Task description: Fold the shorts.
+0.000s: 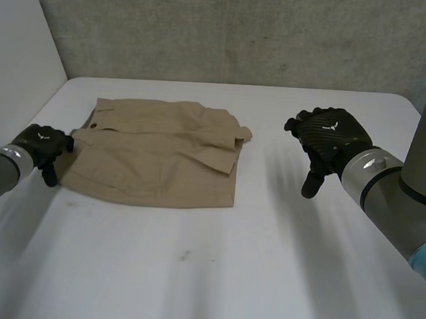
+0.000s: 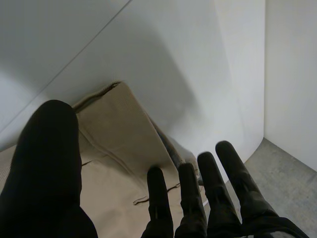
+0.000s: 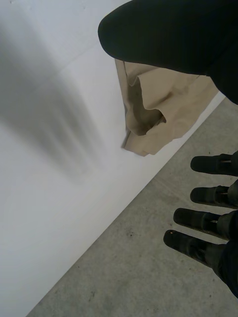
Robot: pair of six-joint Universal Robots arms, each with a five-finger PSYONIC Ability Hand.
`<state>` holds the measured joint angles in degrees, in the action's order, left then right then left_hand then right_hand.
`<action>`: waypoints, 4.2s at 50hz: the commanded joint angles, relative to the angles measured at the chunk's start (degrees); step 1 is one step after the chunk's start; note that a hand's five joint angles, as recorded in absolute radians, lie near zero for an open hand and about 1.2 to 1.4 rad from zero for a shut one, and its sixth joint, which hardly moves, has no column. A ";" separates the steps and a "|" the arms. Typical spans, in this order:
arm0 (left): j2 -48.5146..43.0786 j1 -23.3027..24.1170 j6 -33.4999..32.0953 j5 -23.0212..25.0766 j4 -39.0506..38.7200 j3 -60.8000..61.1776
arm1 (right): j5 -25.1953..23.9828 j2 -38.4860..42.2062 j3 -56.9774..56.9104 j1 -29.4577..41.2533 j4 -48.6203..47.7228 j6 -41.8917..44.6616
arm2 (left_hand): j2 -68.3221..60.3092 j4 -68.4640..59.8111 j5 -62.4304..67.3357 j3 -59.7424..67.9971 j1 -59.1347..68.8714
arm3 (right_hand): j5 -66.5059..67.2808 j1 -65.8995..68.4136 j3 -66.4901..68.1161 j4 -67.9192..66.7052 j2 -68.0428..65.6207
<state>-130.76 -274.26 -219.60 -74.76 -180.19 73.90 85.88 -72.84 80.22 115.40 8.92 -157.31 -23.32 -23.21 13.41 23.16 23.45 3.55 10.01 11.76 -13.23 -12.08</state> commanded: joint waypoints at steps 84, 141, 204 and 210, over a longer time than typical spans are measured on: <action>18.61 42.33 23.34 -2.66 -29.78 17.50 | 2.55 -6.26 -2.09 -6.42 -0.83 -0.28 | 10.75 10.64 -10.84 -10.59 -10.88 | -3.55 -0.01 -1.76 3.23 2.08; 9.83 30.19 15.96 -9.35 2.13 7.13 | -14.68 1.83 30.08 -6.51 -20.08 10.79 | -44.25 -44.37 44.16 44.42 44.12 | 27.65 31.19 29.45 -27.98 -29.12; 55.02 31.25 34.77 -13.74 18.74 5.28 | -13.10 -25.52 -8.68 -12.40 14.99 -3.10 | -56.68 -56.79 56.59 56.84 56.55 | 66.45 69.99 68.24 -66.77 -67.92; 39.75 30.98 34.77 -13.83 16.46 5.73 | -11.96 -12.34 -7.97 -7.66 14.46 -1.60 | -56.68 -56.79 56.59 56.84 56.55 | 66.45 69.99 68.24 -66.77 -67.92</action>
<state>-76.79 -243.06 -184.69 -88.51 -161.60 78.99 72.85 -96.26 71.26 103.54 24.03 -160.37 -68.52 -68.45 54.42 68.07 63.60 56.69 54.24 67.51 -68.27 -67.37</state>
